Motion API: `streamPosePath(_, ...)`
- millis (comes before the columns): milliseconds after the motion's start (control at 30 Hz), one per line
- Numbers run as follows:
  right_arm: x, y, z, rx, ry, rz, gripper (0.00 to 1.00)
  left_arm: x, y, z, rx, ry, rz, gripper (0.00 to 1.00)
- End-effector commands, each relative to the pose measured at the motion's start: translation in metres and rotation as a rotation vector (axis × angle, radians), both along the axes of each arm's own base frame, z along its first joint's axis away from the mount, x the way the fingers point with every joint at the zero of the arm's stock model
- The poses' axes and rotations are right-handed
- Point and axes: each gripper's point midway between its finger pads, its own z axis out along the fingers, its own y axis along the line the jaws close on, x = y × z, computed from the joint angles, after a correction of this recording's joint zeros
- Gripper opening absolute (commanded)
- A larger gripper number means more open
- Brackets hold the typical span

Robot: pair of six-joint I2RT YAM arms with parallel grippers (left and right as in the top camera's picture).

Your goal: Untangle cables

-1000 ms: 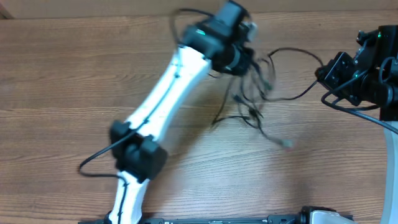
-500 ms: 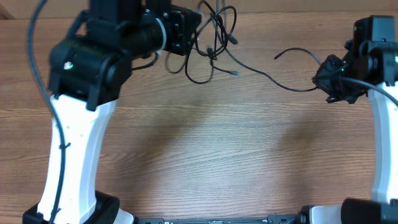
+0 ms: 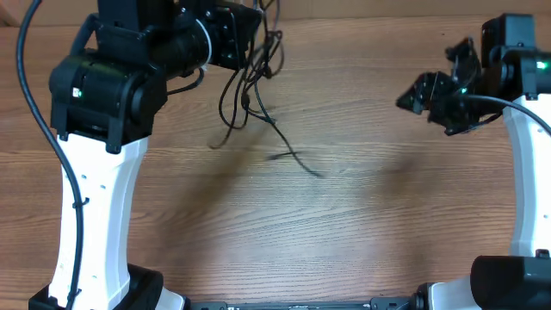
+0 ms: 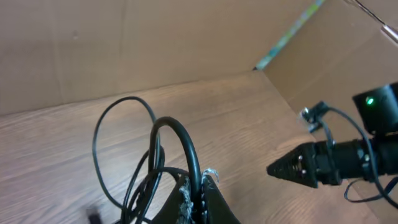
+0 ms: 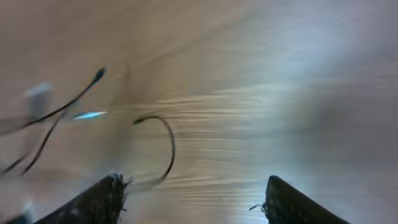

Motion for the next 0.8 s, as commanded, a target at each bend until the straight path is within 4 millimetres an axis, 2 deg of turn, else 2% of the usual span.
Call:
streamPosePath(0, 0.002, 0.047, 0.055, 0.251, -0.197, 0.224, 0.72, -0.006, -0.006, 0.008, -0.018, -0.017, -0.032, 0.04)
streamPosePath(167, 0.002, 0.078, 0.091, 0.428, -0.346, 0.382, 0.73, -0.007, -0.006, 0.004, -0.013, -0.003, -0.031, 0.04)
streamPosePath(300, 0.002, 0.105, 0.106, 0.464, -0.436, 0.490, 0.73, -0.010, -0.005, -0.003, -0.013, 0.040, -0.024, 0.04)
streamPosePath(333, 0.003, 0.120, 0.112, 0.474, -0.461, 0.523, 0.73, -0.011, -0.004, -0.007, -0.008, 0.057, -0.024, 0.04)
streamPosePath(400, 0.004, 0.134, 0.117, 0.485, -0.476, 0.544, 0.73, -0.011, -0.004, -0.010, -0.014, 0.078, -0.018, 0.04)
streamPosePath(567, 0.013, 0.166, 0.115, 0.417, -0.473, 0.502, 0.73, -0.010, -0.004, -0.011, -0.020, 0.085, -0.013, 0.04)
streamPosePath(667, 0.007, 0.187, 0.114, 0.405, -0.474, 0.528, 0.72, -0.010, -0.004, -0.011, -0.019, 0.088, -0.013, 0.04)
streamPosePath(767, 0.005, 0.197, 0.110, 0.382, -0.462, 0.523, 0.72, -0.012, -0.004, -0.014, -0.016, 0.099, -0.012, 0.04)
